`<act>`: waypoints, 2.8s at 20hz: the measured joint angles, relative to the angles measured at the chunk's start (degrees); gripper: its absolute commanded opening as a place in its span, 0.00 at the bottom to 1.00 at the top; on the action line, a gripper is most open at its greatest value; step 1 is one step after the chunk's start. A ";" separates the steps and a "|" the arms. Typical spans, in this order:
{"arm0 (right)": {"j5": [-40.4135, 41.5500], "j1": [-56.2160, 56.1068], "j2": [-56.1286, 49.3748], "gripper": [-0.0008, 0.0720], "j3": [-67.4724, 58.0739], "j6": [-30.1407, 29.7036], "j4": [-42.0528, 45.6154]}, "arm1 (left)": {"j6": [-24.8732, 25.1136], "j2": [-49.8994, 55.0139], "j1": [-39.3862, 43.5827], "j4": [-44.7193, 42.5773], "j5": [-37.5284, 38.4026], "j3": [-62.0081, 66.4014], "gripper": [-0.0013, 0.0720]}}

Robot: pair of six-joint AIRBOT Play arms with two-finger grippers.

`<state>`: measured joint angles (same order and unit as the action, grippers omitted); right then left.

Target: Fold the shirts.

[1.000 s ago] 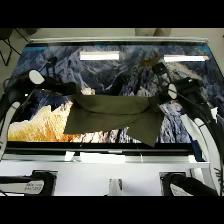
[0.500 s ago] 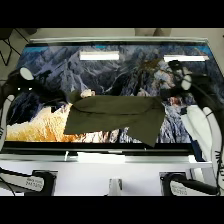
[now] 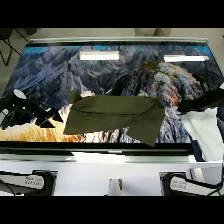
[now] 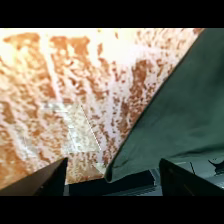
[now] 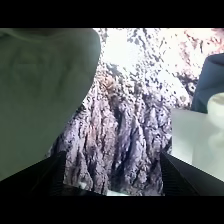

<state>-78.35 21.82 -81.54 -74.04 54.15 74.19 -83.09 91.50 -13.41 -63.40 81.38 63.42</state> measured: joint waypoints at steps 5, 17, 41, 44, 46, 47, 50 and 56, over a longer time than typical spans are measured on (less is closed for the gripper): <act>-0.83 0.94 -0.09 0.86 0.00 -1.38 -1.36 | 0.42 0.92 4.00 4.39 -1.09 -3.15 0.91; 2.34 1.16 -2.60 0.91 9.14 -4.24 -5.03 | -0.44 2.78 12.87 7.10 -7.58 -3.26 0.06; 9.94 -6.58 1.73 0.05 -5.42 -13.62 -23.58 | 1.44 -20.48 12.70 6.95 -11.26 18.62 0.06; 15.43 -6.69 16.52 0.05 -14.60 -13.88 -23.30 | 1.44 -27.41 11.58 6.78 -18.18 34.99 0.06; 22.99 -6.73 27.12 0.05 -18.34 -13.88 -21.99 | 1.44 -31.80 10.91 6.27 -23.93 44.87 0.06; 26.53 -6.73 31.91 0.05 -19.45 -13.20 -20.72 | 1.44 -33.94 10.75 5.99 -25.88 48.09 0.06; 32.13 -6.73 43.34 0.05 -21.35 -9.64 -15.32 | 0.61 -39.63 10.45 5.31 -28.50 52.48 0.06; 29.68 -6.73 47.82 0.05 -22.32 -5.09 -4.98 | -1.60 -42.45 10.25 1.07 -22.10 53.29 0.06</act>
<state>-48.66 15.09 -33.71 -96.36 49.06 69.21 -84.68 49.06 -3.16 -62.33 59.29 116.71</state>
